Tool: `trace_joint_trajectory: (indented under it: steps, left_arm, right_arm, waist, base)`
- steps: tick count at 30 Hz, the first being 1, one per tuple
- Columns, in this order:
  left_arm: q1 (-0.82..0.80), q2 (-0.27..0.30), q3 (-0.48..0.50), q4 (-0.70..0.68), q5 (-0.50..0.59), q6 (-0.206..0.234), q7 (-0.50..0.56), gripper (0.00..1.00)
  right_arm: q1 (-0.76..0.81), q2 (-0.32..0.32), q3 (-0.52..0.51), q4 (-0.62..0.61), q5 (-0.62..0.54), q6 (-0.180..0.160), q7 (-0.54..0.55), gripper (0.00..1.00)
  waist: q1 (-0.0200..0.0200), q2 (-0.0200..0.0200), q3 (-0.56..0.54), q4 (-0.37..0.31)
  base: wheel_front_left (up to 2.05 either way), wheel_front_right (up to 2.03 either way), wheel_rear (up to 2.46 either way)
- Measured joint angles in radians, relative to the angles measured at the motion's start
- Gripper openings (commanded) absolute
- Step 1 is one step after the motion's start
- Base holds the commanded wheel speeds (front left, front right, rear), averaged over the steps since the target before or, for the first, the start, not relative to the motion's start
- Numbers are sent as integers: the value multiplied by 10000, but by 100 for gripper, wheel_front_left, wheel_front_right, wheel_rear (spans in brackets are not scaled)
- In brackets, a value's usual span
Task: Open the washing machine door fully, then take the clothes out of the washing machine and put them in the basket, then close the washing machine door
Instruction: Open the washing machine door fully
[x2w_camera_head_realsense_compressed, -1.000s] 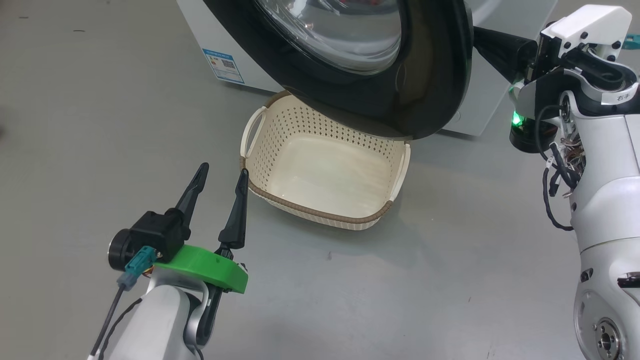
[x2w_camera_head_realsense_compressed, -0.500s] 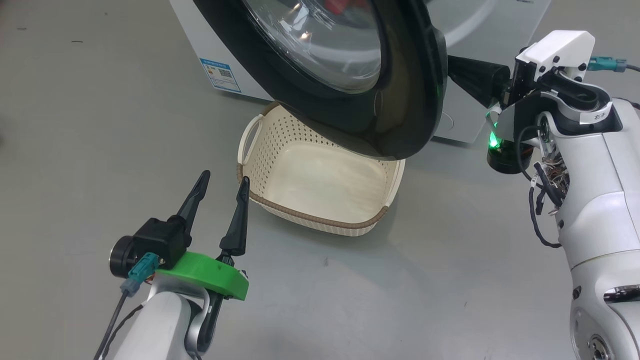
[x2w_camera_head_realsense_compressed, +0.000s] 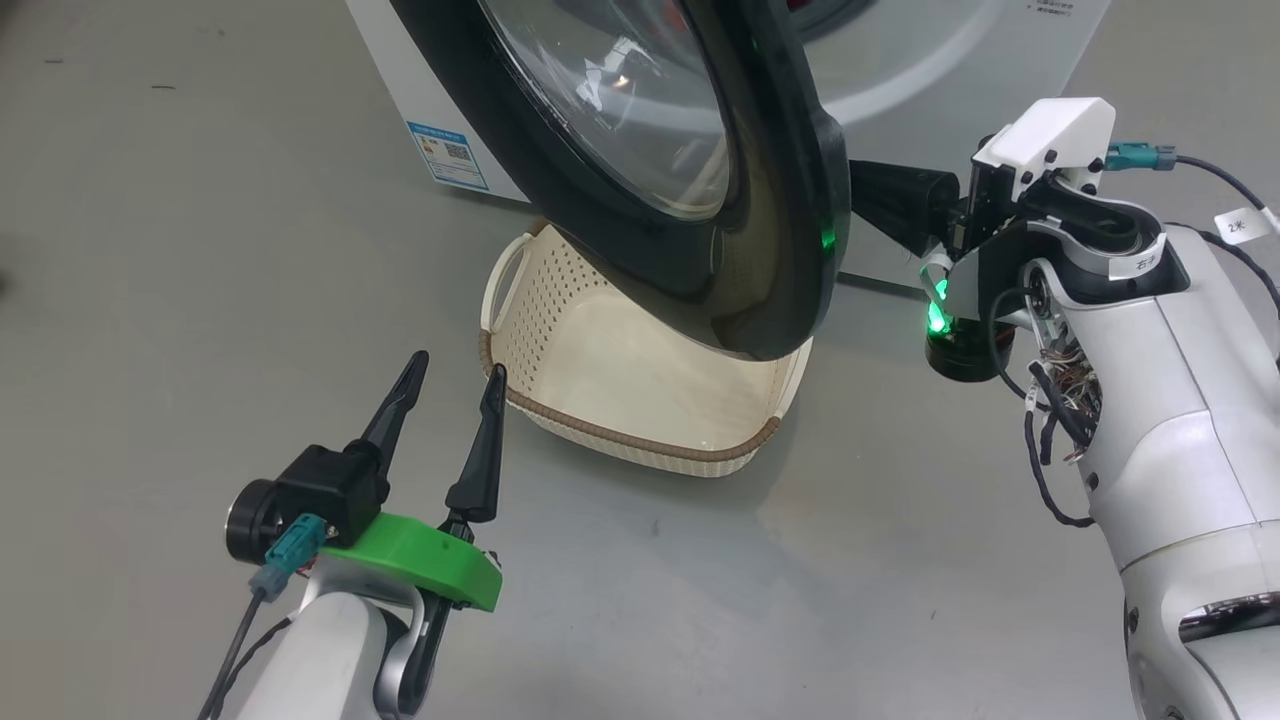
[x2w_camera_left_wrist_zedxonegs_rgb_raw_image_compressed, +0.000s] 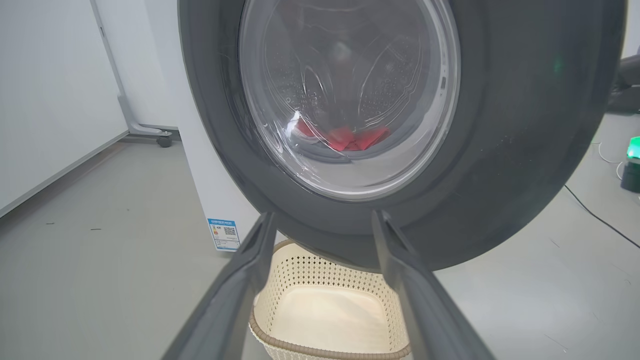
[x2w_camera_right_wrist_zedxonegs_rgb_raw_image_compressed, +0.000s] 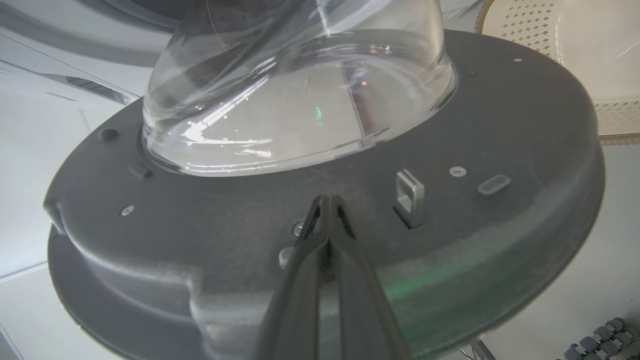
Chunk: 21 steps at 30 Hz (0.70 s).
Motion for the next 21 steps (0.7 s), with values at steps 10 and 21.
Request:
trace_joint_trajectory:
  steps: [10, 21]
  left_arm:
    - [63, 2, -63, 2, 35, -2, 0, 100]
    - [182, 4, -65, 6, 48, -2, 0, 100]
  right_arm:
    - [407, 6, 976, -374, 863, 0, -17, 0]
    - [750, 10, 1908, -813, 1584, -2, -238, 0]
  waist:
    - [0, 0, -81, 17]
    - [0, 0, -125, -2]
  base:
    - [0, 0, 0]
    - [0, 0, 0]
